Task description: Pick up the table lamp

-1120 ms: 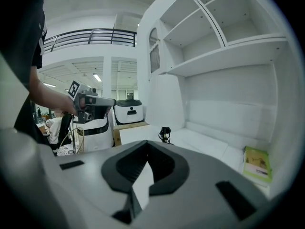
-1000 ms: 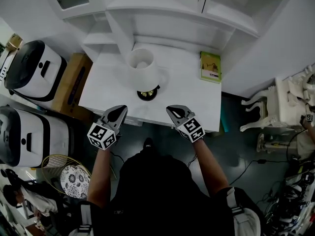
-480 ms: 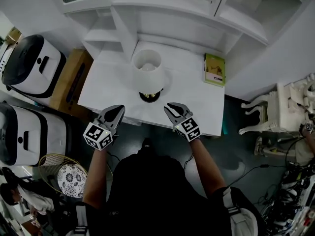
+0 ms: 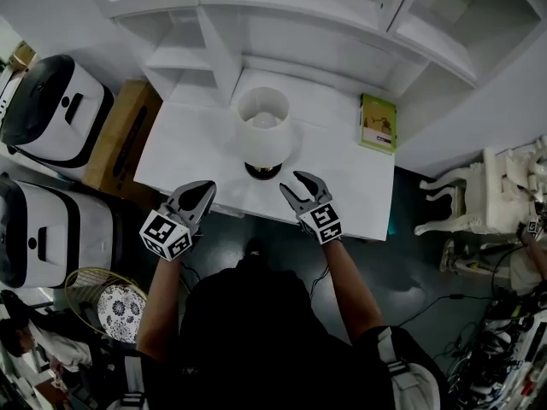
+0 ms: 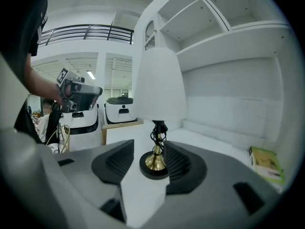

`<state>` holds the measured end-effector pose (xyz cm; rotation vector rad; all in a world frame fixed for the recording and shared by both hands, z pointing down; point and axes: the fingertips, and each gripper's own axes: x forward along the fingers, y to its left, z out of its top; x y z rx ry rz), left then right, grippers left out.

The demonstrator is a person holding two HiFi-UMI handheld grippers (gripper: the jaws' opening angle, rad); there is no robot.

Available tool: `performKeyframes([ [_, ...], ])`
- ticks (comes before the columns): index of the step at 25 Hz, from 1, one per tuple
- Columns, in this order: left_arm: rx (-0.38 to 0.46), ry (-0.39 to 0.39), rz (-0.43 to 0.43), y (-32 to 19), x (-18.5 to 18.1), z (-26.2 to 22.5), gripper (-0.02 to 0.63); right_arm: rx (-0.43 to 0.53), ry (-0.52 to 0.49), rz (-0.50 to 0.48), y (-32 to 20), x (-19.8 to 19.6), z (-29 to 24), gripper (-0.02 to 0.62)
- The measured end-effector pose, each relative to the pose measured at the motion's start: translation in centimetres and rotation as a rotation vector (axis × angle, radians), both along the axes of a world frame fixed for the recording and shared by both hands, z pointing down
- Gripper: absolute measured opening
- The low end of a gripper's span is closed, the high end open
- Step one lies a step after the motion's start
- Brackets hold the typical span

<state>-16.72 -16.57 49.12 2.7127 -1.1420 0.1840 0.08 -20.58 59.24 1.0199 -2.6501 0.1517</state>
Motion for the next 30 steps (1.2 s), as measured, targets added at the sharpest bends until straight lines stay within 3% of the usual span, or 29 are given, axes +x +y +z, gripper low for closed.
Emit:
performKeyframes([
  [7,-0.005,-0.009,-0.007,-0.4,-1.5,-0.1,0.011,0.019,-0.006,0.010,-2.5,-1.7,1.1,0.244],
  [18,-0.015,0.001,-0.040,-0.9,-3.5,-0.1,0.011,0.022,-0.004,-0.001,-5.8,-3.5,2.4,0.259],
  [30,-0.042,-0.004,-0.021,-0.7,-3.9,0.6,0.011,0.064,0.038,-0.040,-8.2,-6.3,4.0,0.333],
])
